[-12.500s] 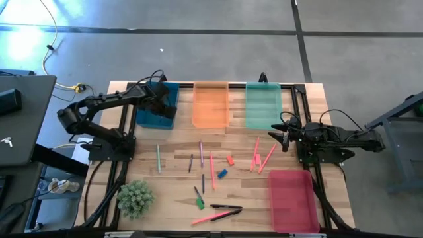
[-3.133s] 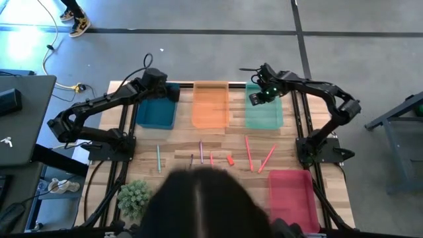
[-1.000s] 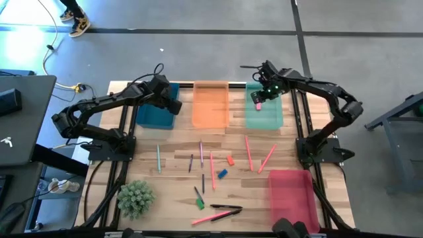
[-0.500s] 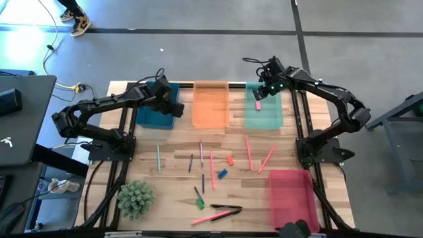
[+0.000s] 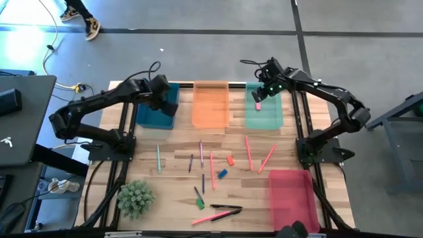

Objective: Sort crayons/erasers/pens/pencils in bins
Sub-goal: Put the top center pink pencil into the pink bin

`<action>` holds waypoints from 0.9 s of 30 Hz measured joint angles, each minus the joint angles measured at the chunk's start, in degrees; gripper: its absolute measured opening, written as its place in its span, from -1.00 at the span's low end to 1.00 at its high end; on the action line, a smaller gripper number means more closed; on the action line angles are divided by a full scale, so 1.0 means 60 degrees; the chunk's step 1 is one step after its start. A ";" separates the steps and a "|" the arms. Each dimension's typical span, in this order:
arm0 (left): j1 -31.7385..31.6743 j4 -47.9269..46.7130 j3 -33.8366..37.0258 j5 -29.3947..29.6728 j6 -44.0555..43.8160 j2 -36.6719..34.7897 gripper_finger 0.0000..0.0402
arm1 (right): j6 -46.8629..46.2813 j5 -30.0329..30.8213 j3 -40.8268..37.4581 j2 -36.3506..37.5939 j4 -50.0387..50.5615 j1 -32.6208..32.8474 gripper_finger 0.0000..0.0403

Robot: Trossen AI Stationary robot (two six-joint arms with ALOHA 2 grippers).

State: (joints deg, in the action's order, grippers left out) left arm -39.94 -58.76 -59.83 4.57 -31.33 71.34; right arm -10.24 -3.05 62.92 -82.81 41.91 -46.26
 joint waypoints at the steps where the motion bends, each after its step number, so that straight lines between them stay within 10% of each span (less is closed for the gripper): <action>1: 0.0000 -0.0265 0.0001 0.0047 0.0004 -0.0056 -0.18 | -0.0015 -0.0006 0.0000 0.0000 0.0023 0.0082 -0.14; 12: 0.0228 -0.1029 0.0015 -0.0405 0.0000 -0.0089 -0.18 | -0.1549 0.0408 0.0000 0.0000 0.0086 0.1625 -0.14; 27: 0.4105 -0.1022 0.0015 -0.0395 -0.2704 -0.0089 -0.18 | -0.4301 0.1119 0.0000 -0.0004 0.0112 0.4499 -0.14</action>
State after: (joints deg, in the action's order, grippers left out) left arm -15.31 -64.89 -59.75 2.20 -47.56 70.81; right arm -36.05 3.66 62.92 -82.83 42.59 -19.27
